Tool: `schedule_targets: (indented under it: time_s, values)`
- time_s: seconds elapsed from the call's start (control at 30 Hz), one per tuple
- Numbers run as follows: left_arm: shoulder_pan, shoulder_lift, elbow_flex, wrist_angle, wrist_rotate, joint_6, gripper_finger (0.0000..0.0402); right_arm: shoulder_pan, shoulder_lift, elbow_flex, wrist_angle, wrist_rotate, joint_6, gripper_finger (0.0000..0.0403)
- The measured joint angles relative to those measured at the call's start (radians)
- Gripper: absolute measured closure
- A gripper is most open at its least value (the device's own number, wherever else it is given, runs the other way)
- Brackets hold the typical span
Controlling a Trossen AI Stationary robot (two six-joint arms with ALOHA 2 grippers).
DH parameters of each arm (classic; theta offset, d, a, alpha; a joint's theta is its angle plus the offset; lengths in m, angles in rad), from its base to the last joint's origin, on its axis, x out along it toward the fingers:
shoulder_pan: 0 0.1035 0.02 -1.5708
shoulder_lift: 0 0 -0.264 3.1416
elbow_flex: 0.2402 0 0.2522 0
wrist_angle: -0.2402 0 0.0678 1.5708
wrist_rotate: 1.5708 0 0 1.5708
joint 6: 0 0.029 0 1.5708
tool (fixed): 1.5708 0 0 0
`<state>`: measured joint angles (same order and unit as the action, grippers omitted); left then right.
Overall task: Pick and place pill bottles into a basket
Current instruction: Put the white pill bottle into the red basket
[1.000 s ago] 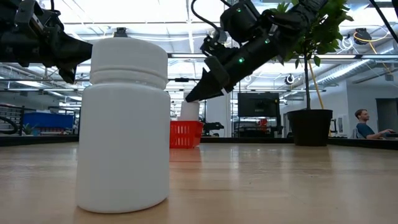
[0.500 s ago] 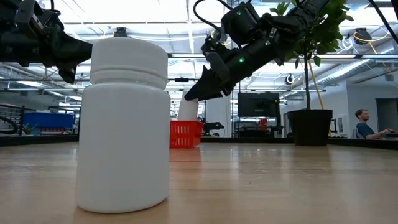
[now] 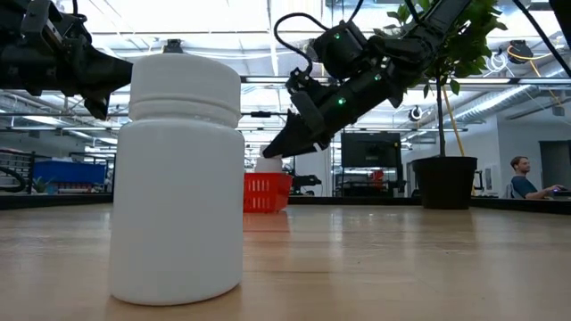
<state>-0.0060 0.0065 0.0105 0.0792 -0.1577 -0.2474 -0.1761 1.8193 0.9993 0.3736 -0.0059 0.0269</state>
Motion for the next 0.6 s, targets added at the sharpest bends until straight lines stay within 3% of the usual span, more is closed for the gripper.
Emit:
schedule_targets:
  time_s: [0.6]
  values:
    - [0.000,0.000,0.000,0.000,0.000,0.000,0.0364,-0.014,0.000,0.000,-0.012,-0.052,0.003,0.0237]
